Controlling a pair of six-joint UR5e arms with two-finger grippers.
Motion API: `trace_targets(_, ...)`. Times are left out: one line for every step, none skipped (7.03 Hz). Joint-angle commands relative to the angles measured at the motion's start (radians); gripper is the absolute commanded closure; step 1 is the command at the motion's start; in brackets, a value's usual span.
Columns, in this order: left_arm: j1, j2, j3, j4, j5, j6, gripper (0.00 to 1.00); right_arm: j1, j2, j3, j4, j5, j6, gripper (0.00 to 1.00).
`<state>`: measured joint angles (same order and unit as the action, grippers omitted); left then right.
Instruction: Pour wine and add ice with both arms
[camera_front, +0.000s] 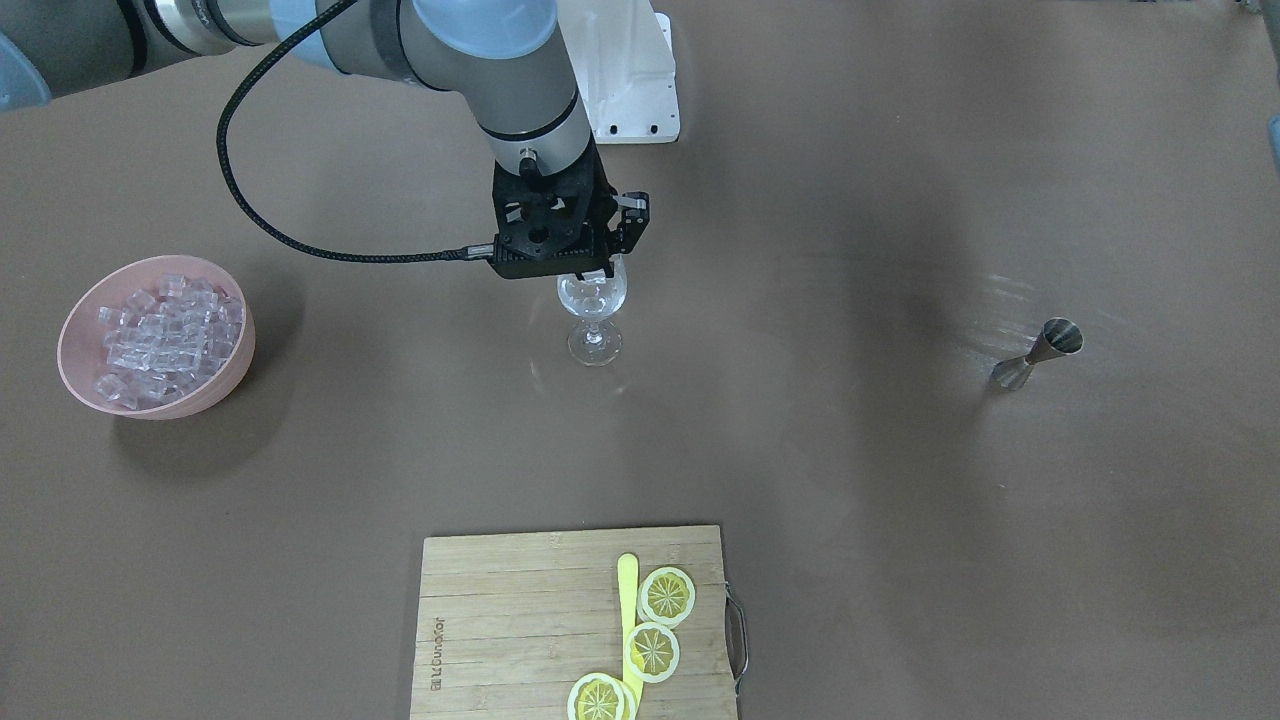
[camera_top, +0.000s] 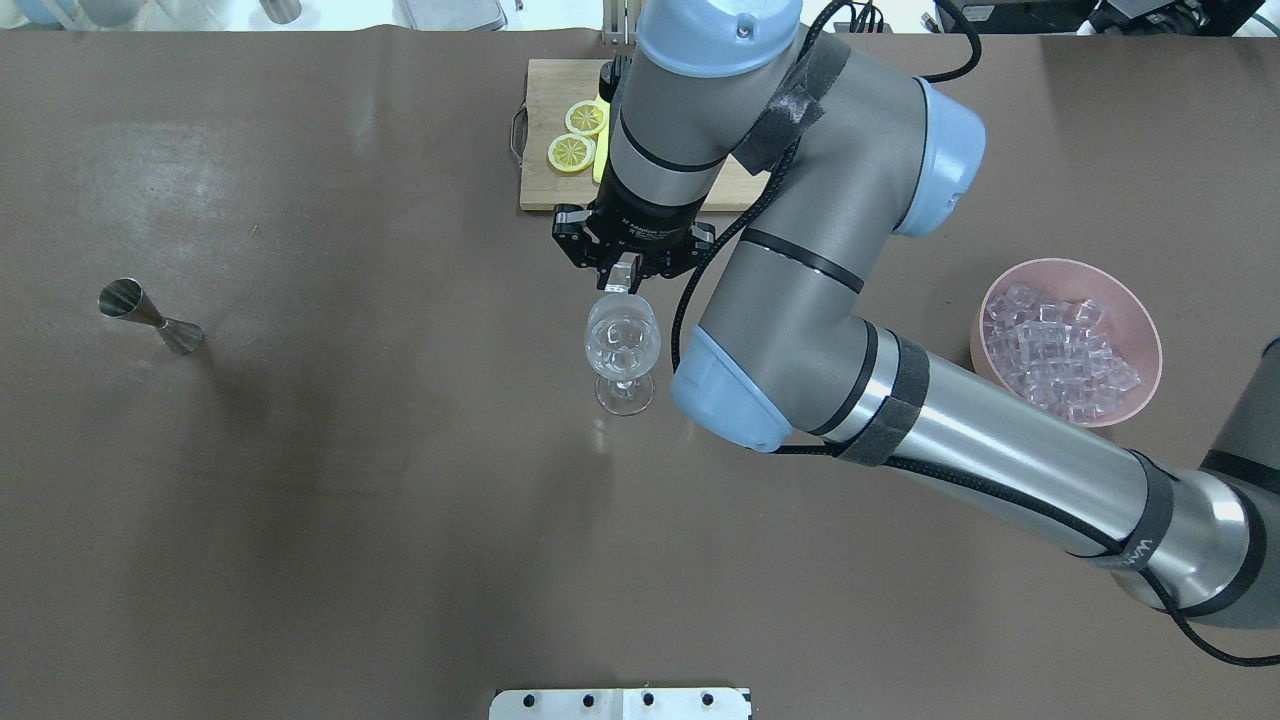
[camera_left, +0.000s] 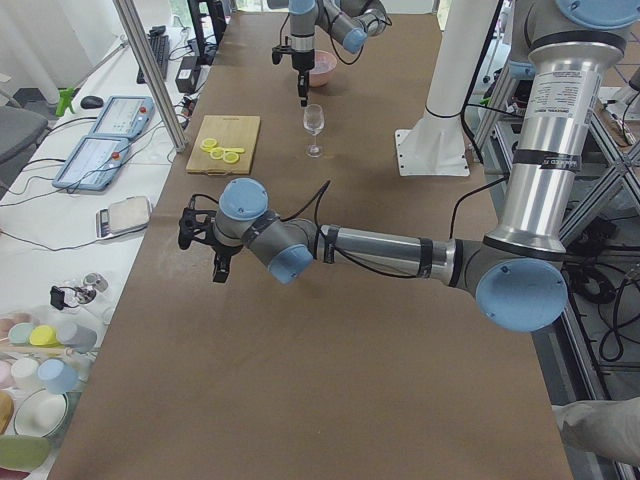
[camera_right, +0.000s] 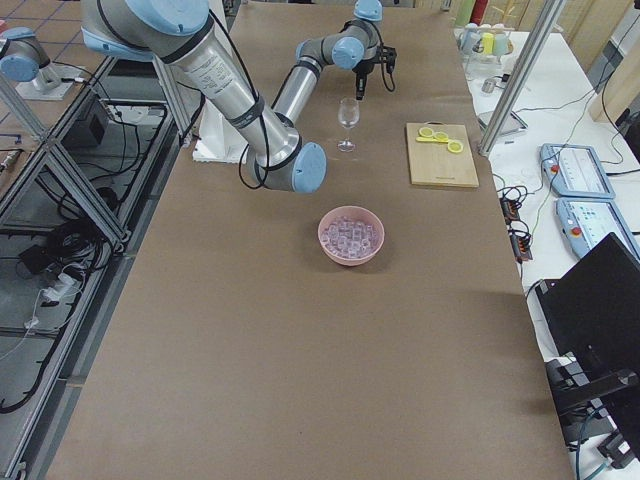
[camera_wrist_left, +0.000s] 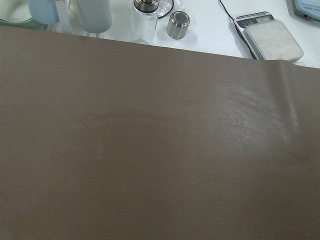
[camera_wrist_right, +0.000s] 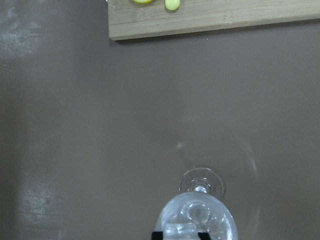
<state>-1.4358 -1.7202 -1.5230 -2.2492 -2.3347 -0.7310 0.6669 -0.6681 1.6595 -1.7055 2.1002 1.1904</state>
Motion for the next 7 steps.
trace_targets(0.000, -0.002, 0.001, 0.000, 0.000, -0.004, 0.03, -0.007, -0.002, 0.005, -0.017, 0.001, 0.000, 0.81)
trace_targets(0.000, -0.002, 0.001, 0.000, 0.000, -0.004, 0.03, -0.012, -0.007, 0.008, -0.017, 0.000, 0.000, 0.72)
trace_targets(-0.002, -0.002, 0.001, 0.000, 0.000, -0.005, 0.03, -0.018, -0.008, 0.012, -0.019, -0.002, 0.002, 0.66)
trace_targets(0.000, -0.002, 0.001, 0.000, 0.000, -0.005, 0.03, -0.023, -0.014, 0.026, -0.022, -0.003, 0.002, 0.52)
trace_targets(0.000, -0.002, 0.001, 0.000, 0.000, -0.005, 0.03, -0.027, -0.021, 0.037, -0.023, -0.006, 0.002, 0.25)
trace_targets(-0.002, -0.002, 0.001, 0.000, 0.000, -0.005, 0.03, -0.032, -0.021, 0.040, -0.023, -0.029, 0.002, 0.01)
trace_targets(-0.002, -0.002, 0.001, 0.000, 0.000, -0.005, 0.03, -0.033, -0.021, 0.052, -0.026, -0.032, 0.000, 0.00)
